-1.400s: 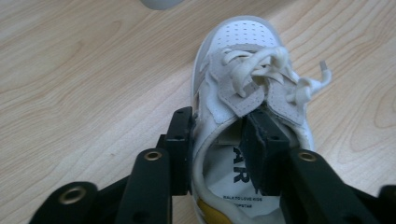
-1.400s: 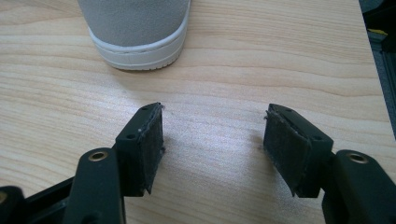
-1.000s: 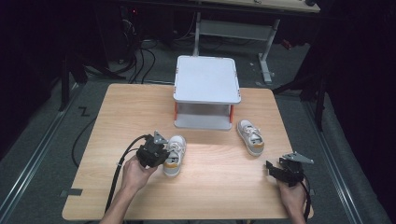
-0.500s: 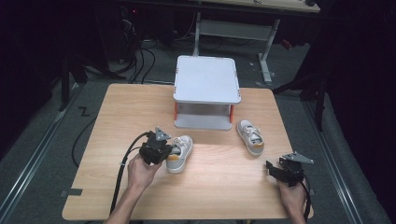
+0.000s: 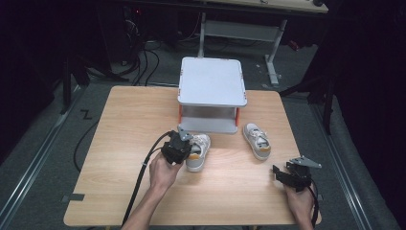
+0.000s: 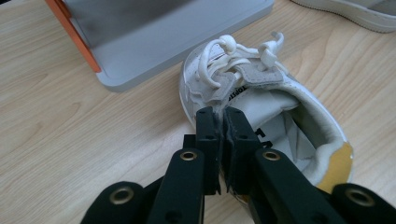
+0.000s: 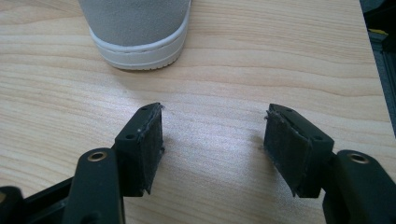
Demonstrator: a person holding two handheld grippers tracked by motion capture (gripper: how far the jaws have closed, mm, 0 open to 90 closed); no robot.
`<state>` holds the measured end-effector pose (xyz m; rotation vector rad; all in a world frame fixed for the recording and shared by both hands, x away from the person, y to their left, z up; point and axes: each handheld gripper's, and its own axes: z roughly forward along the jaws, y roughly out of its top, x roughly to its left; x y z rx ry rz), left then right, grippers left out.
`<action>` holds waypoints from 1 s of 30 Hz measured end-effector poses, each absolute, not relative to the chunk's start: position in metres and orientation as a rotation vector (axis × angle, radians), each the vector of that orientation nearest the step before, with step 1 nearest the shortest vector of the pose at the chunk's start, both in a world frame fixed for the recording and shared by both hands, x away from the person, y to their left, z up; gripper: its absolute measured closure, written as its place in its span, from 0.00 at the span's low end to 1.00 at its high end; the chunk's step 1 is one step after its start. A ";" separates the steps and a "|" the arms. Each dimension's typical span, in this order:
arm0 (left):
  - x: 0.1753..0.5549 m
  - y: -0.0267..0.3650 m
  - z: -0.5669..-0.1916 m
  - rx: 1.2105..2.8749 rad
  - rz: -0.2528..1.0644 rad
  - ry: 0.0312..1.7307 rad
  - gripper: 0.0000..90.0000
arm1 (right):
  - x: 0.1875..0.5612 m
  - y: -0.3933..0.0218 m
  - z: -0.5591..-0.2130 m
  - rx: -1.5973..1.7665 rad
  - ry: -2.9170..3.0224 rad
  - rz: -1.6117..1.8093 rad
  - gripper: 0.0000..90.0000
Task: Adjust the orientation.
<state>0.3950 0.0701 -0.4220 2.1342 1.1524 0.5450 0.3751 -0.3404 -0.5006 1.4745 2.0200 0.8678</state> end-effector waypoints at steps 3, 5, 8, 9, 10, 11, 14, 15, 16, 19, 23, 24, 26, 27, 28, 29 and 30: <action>0.399 0.061 -0.427 2.135 0.570 1.161 0.95 | 0.375 -0.340 -0.501 1.475 2.020 0.868 0.41; 0.400 0.057 -0.430 2.147 0.581 1.157 0.95 | 0.375 -0.340 -0.501 1.475 2.020 0.868 0.41; 0.400 0.052 -0.433 2.164 0.577 1.155 0.94 | 0.375 -0.340 -0.501 1.474 2.020 0.868 0.41; 0.399 0.051 -0.435 2.166 0.569 1.151 0.94 | 0.375 -0.340 -0.501 1.474 2.020 0.868 0.41; 0.398 0.049 -0.437 2.159 0.562 1.151 0.93 | 0.375 -0.340 -0.501 1.474 2.020 0.868 0.41; 0.397 0.049 -0.438 2.160 0.553 1.150 0.93 | 0.375 -0.340 -0.501 1.474 2.020 0.868 0.41; 0.397 0.051 -0.440 2.146 0.498 1.158 0.90 | 0.375 -0.340 -0.501 1.474 2.020 0.868 0.41; 0.397 0.052 -0.441 2.146 0.490 1.157 0.90 | 0.375 -0.340 -0.501 1.474 2.021 0.868 0.41; 0.397 0.052 -0.441 2.144 0.482 1.157 0.89 | 0.375 -0.340 -0.501 1.474 2.020 0.868 0.41; 0.398 0.054 -0.442 2.122 0.444 1.156 0.81 | 0.375 -0.340 -0.501 1.474 2.020 0.868 0.41; 0.401 0.057 -0.442 2.101 0.418 1.175 0.67 | 0.375 -0.340 -0.501 1.474 2.020 0.868 0.41; 0.401 0.059 -0.442 2.094 0.402 1.176 0.62 | 0.375 -0.340 -0.501 1.474 2.020 0.868 0.41; 0.401 0.063 -0.440 2.065 0.379 1.182 0.55 | 0.375 -0.340 -0.501 1.475 2.020 0.867 0.41; 0.401 0.064 -0.439 2.050 0.373 1.186 0.52 | 0.375 -0.340 -0.501 1.474 2.020 0.868 0.41; 0.401 0.066 -0.438 2.036 0.365 1.186 0.49 | 0.375 -0.340 -0.501 1.475 2.020 0.868 0.41; 0.402 0.068 -0.438 2.027 0.356 1.181 0.47 | 0.375 -0.340 -0.501 1.475 2.020 0.868 0.41; 0.402 0.069 -0.437 2.016 0.351 1.181 0.45 | 0.375 -0.340 -0.501 1.475 2.020 0.868 0.41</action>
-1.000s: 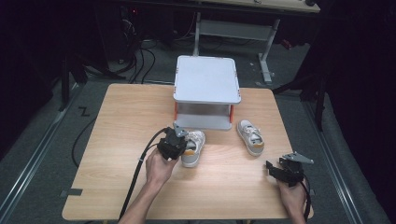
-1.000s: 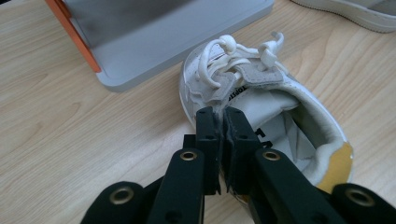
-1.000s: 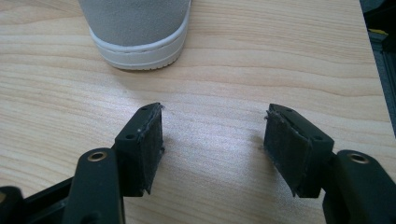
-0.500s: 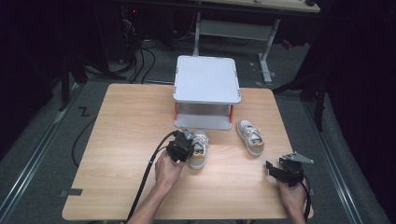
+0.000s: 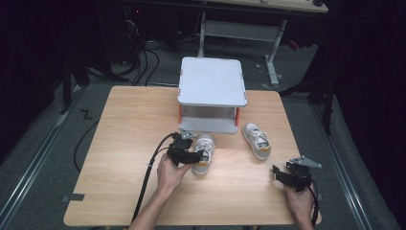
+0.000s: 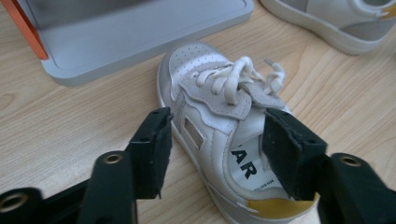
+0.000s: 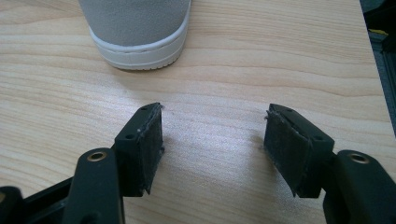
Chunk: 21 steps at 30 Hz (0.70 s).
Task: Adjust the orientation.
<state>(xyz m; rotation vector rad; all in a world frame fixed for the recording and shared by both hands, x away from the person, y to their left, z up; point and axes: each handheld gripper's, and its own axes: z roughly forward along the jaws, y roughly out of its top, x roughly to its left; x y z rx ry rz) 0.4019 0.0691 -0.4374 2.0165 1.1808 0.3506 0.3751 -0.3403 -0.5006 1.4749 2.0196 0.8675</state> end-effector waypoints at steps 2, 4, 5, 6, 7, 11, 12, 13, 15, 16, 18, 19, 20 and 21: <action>0.402 0.071 -0.437 2.004 0.347 1.178 0.42 | 0.375 -0.340 -0.501 1.475 2.020 0.868 0.41; 0.402 0.076 -0.437 1.971 0.322 1.179 0.40 | 0.375 -0.340 -0.501 1.474 2.020 0.868 0.41; 0.402 0.077 -0.436 1.962 0.320 1.179 0.40 | 0.375 -0.340 -0.501 1.475 2.020 0.867 0.41; 0.402 0.079 -0.435 1.959 0.322 1.176 0.40 | 0.375 -0.340 -0.501 1.475 2.020 0.868 0.41; 0.402 0.080 -0.434 1.950 0.325 1.177 0.40 | 0.375 -0.340 -0.501 1.475 2.020 0.868 0.41; 0.399 0.087 -0.430 1.919 0.328 1.177 0.39 | 0.375 -0.340 -0.501 1.475 2.020 0.867 0.41; 0.399 0.089 -0.429 1.917 0.329 1.175 0.39 | 0.375 -0.340 -0.501 1.475 2.020 0.867 0.41; 0.399 0.089 -0.429 1.917 0.329 1.175 0.39 | 0.375 -0.340 -0.501 1.475 2.020 0.867 0.41; 0.397 0.092 -0.425 1.901 0.335 1.173 0.39 | 0.375 -0.340 -0.501 1.475 2.019 0.867 0.41; 0.396 0.094 -0.424 1.899 0.337 1.171 0.39 | 0.375 -0.340 -0.501 1.475 2.020 0.867 0.41; 0.395 0.096 -0.421 1.892 0.344 1.166 0.39 | 0.375 -0.340 -0.501 1.475 2.019 0.867 0.41; 0.394 0.098 -0.419 1.888 0.348 1.163 0.38 | 0.375 -0.340 -0.501 1.475 2.019 0.867 0.41; 0.393 0.100 -0.418 1.884 0.351 1.158 0.38 | 0.375 -0.340 -0.501 1.475 2.019 0.867 0.41; 0.393 0.100 -0.418 1.884 0.351 1.158 0.38 | 0.375 -0.340 -0.501 1.475 2.019 0.867 0.41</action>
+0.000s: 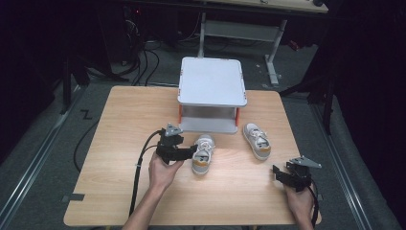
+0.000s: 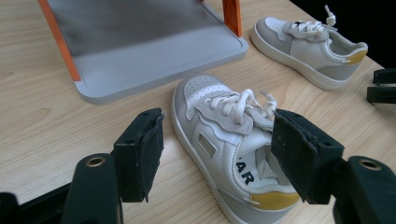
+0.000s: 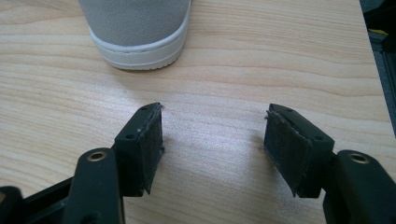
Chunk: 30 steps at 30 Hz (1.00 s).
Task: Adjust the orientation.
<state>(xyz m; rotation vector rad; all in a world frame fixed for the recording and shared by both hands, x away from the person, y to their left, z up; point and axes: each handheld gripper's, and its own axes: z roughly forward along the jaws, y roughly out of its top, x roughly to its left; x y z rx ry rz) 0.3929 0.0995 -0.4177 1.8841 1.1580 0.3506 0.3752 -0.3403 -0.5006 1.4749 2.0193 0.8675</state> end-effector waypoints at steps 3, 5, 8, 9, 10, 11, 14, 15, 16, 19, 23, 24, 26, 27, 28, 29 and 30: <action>0.390 0.107 -0.411 1.864 0.363 1.155 0.38 | 0.375 -0.340 -0.501 1.474 2.020 0.867 0.41; 0.387 0.112 -0.408 1.852 0.369 1.157 0.38 | 0.375 -0.340 -0.501 1.474 2.020 0.867 0.41; 0.385 0.118 -0.406 1.839 0.378 1.160 0.38 | 0.375 -0.340 -0.501 1.475 2.020 0.867 0.41; 0.383 0.121 -0.405 1.832 0.383 1.162 0.38 | 0.375 -0.340 -0.501 1.475 2.020 0.867 0.41; 0.381 0.123 -0.404 1.829 0.390 1.162 0.38 | 0.375 -0.340 -0.501 1.475 2.020 0.867 0.41; 0.379 0.129 -0.404 1.831 0.407 1.168 0.38 | 0.375 -0.340 -0.501 1.475 2.020 0.868 0.41; 0.375 0.137 -0.403 1.820 0.415 1.178 0.37 | 0.375 -0.340 -0.501 1.475 2.020 0.867 0.41; 0.374 0.139 -0.402 1.813 0.417 1.182 0.37 | 0.375 -0.340 -0.501 1.474 2.020 0.867 0.41; 0.373 0.142 -0.402 1.812 0.423 1.182 0.37 | 0.375 -0.340 -0.501 1.474 2.020 0.867 0.41; 0.370 0.149 -0.400 1.792 0.429 1.189 0.37 | 0.375 -0.340 -0.501 1.474 2.020 0.867 0.41; 0.367 0.154 -0.399 1.776 0.435 1.197 0.37 | 0.375 -0.340 -0.501 1.474 2.020 0.867 0.41; 0.366 0.156 -0.399 1.774 0.436 1.197 0.37 | 0.375 -0.340 -0.501 1.475 2.020 0.867 0.41; 0.364 0.158 -0.399 1.770 0.439 1.200 0.37 | 0.375 -0.340 -0.501 1.475 2.019 0.867 0.41; 0.364 0.158 -0.399 1.770 0.439 1.200 0.37 | 0.375 -0.340 -0.501 1.475 2.020 0.867 0.41; 0.363 0.159 -0.399 1.771 0.440 1.201 0.37 | 0.375 -0.340 -0.501 1.475 2.020 0.867 0.41; 0.362 0.160 -0.399 1.772 0.444 1.202 0.37 | 0.375 -0.340 -0.501 1.475 2.019 0.867 0.41; 0.362 0.161 -0.399 1.774 0.447 1.203 0.37 | 0.375 -0.340 -0.501 1.475 2.019 0.867 0.41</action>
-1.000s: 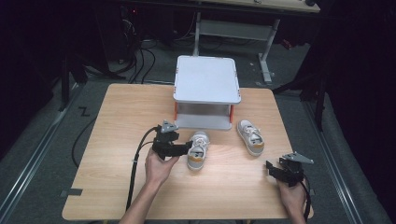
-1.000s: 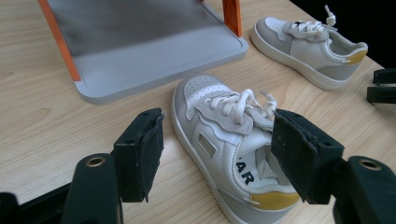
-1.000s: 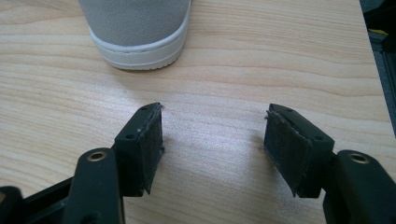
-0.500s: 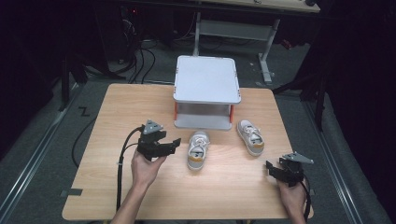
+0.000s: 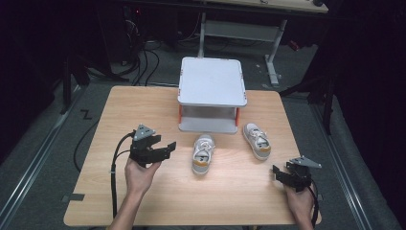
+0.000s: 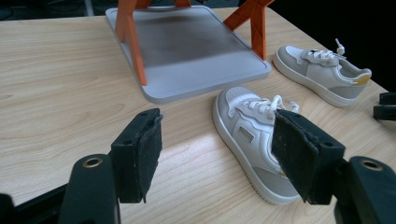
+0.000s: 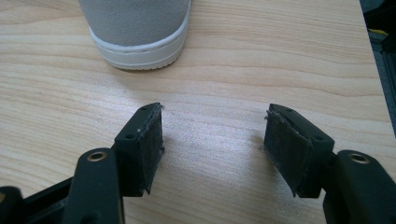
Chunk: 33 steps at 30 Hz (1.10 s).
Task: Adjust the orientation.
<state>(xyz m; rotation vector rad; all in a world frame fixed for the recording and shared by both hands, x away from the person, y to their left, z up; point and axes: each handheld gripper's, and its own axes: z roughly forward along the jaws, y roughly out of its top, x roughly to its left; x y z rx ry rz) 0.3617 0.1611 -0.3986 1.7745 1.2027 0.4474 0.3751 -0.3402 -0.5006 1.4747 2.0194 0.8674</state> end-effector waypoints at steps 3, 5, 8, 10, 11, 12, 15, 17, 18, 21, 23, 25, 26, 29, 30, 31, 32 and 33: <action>0.358 0.166 -0.399 1.769 0.454 1.211 0.37 | 0.375 -0.340 -0.501 1.475 2.020 0.867 0.41; 0.357 0.168 -0.400 1.769 0.455 1.214 0.37 | 0.375 -0.340 -0.501 1.475 2.019 0.867 0.41; 0.354 0.175 -0.401 1.758 0.444 1.233 0.38 | 0.375 -0.340 -0.501 1.475 2.019 0.867 0.41; 0.352 0.178 -0.403 1.757 0.445 1.244 0.38 | 0.375 -0.340 -0.501 1.475 2.019 0.867 0.41; 0.351 0.179 -0.404 1.760 0.445 1.245 0.38 | 0.375 -0.340 -0.501 1.475 2.018 0.867 0.41; 0.351 0.179 -0.404 1.760 0.445 1.245 0.38 | 0.375 -0.340 -0.501 1.475 2.018 0.867 0.41; 0.348 0.184 -0.408 1.758 0.440 1.264 0.38 | 0.375 -0.340 -0.501 1.474 2.019 0.867 0.41; 0.347 0.186 -0.411 1.754 0.436 1.270 0.38 | 0.375 -0.340 -0.501 1.473 2.019 0.867 0.41; 0.346 0.187 -0.413 1.752 0.433 1.275 0.38 | 0.375 -0.340 -0.501 1.475 2.019 0.867 0.41; 0.344 0.189 -0.417 1.740 0.425 1.284 0.38 | 0.375 -0.340 -0.501 1.475 2.019 0.867 0.41; 0.343 0.191 -0.419 1.734 0.422 1.285 0.37 | 0.375 -0.340 -0.501 1.474 2.019 0.867 0.41; 0.342 0.192 -0.421 1.732 0.420 1.284 0.37 | 0.375 -0.340 -0.501 1.475 2.019 0.867 0.41; 0.342 0.193 -0.423 1.733 0.418 1.279 0.37 | 0.375 -0.340 -0.501 1.474 2.018 0.866 0.41; 0.340 0.194 -0.429 1.741 0.418 1.282 0.37 | 0.375 -0.340 -0.501 1.475 2.019 0.867 0.41; 0.340 0.194 -0.431 1.743 0.416 1.285 0.37 | 0.375 -0.340 -0.501 1.475 2.019 0.867 0.41; 0.339 0.194 -0.433 1.744 0.417 1.286 0.37 | 0.375 -0.340 -0.501 1.474 2.019 0.867 0.41; 0.339 0.194 -0.435 1.746 0.415 1.288 0.37 | 0.375 -0.340 -0.501 1.474 2.019 0.867 0.41; 0.339 0.195 -0.436 1.746 0.414 1.290 0.37 | 0.375 -0.340 -0.501 1.474 2.019 0.867 0.41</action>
